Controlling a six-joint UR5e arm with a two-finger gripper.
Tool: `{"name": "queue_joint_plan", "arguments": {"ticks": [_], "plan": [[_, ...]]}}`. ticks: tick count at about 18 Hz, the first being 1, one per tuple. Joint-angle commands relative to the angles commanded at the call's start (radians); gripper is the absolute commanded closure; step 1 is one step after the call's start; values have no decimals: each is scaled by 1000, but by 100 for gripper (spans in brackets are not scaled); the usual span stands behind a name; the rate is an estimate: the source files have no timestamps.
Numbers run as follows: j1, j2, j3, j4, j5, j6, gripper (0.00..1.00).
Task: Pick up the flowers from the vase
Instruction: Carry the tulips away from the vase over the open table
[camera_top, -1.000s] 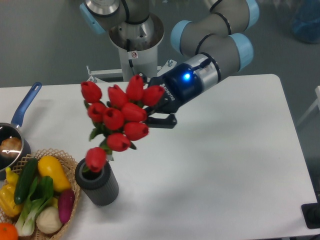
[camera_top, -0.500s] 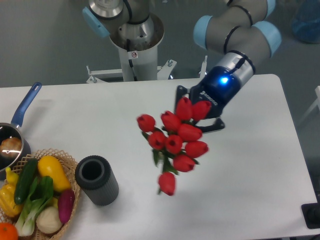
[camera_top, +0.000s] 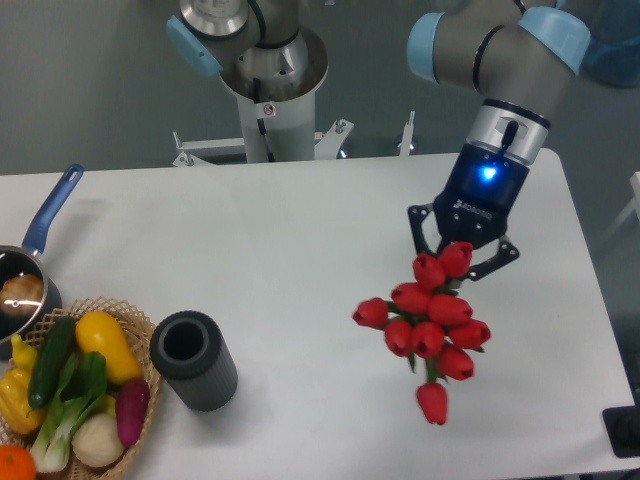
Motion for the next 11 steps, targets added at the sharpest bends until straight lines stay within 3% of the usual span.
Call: {"name": "queue_joint_plan", "arguments": {"ticks": [7, 11], "plan": [[-74, -69, 14, 2, 353, 141, 85], [-91, -104, 24, -2, 442, 213, 84]]}}
